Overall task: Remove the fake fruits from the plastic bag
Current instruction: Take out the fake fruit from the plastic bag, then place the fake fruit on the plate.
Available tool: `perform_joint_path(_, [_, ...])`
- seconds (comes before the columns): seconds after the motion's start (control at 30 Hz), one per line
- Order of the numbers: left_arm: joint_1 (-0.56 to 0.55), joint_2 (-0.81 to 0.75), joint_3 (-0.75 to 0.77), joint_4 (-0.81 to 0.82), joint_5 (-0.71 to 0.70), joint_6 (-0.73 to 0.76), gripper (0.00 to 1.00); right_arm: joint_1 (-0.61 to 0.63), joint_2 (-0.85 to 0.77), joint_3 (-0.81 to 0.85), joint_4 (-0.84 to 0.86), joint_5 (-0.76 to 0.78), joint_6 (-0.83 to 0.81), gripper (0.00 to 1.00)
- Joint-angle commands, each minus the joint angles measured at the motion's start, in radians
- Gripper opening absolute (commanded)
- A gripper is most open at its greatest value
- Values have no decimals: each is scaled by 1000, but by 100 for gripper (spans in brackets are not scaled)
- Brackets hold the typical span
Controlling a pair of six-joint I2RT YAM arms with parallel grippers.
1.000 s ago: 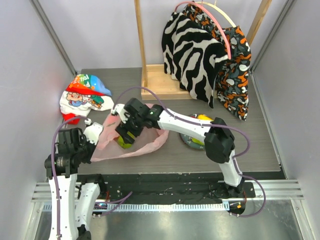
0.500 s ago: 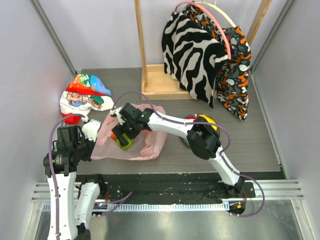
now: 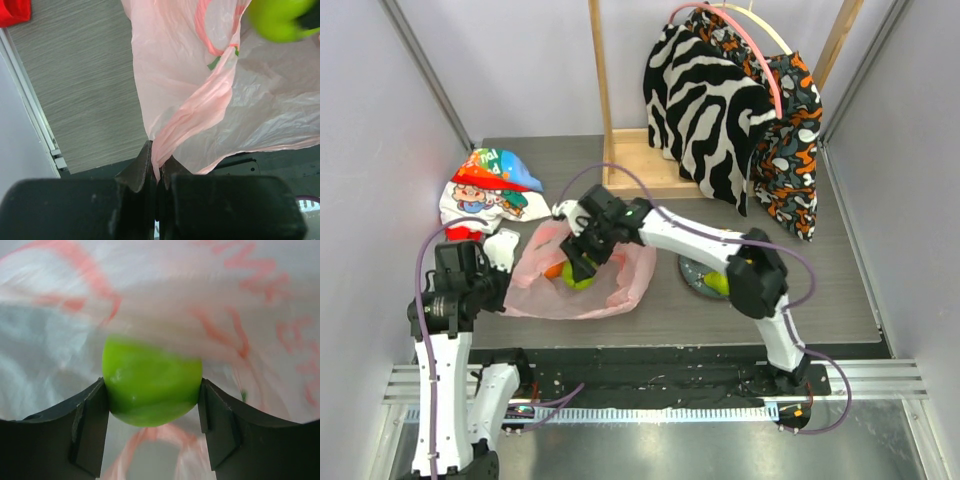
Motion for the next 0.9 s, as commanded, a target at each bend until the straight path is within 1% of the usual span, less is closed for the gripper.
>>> perform_joint_path(0.0, [-1,28,36,85,31,-19,0,-52,-319,-100,-39,-142,-162,28])
perform_joint_path(0.07, [-1,46,37,93,31,-18,0,-65,-413,-144,-62,-165,-245,29])
perform_joint_path(0.1, [-3,51,37,100,29,-15,0,-74,-492,-178,-78,-161,-274,29])
perform_joint_path(0.13, [-3,56,37,105,28,-16,0,-82,-528,-195,-100,-156,-332,30])
perform_joint_path(0.23, [-3,65,36,125,19,-22,0,-132,-658,-290,-186,-109,-432,31])
perform_joint_path(0.27, [-1,69,31,129,19,-27,0,-151,-690,-327,-216,-68,-502,31])
perform_joint_path(0.3, [-3,71,30,139,20,-30,0,-169,-720,-398,-236,-54,-553,32])
perform_joint_path(0.33, [-1,71,31,140,22,-31,0,-207,-768,-433,-255,-43,-605,32])
perform_joint_path(0.37, [-3,77,30,142,23,-31,0,-217,-787,-497,-293,-31,-721,33])
perform_joint_path(0.43, [-1,82,36,143,20,-36,0,-235,-821,-552,-335,26,-822,33])
perform_joint_path(0.47, [-1,82,39,142,23,-34,0,-244,-821,-603,-342,46,-869,34])
perform_joint_path(0.5, [-1,86,42,140,25,-34,0,-250,-818,-620,-352,70,-939,33])
perform_joint_path(0.57, [-3,88,51,136,28,-33,0,-270,-792,-660,-356,98,-998,33])
perform_joint_path(0.6, [-1,89,53,133,26,-31,0,-273,-781,-671,-355,127,-1056,33])
perform_joint_path(0.67, [-3,89,54,119,22,-28,0,-295,-749,-687,-312,155,-1077,33])
perform_joint_path(0.73, [-3,80,51,108,23,-31,0,-324,-726,-683,-278,146,-1089,33])
perform_joint_path(0.87, [-1,50,31,105,19,-30,0,-356,-674,-651,-263,161,-1124,33])
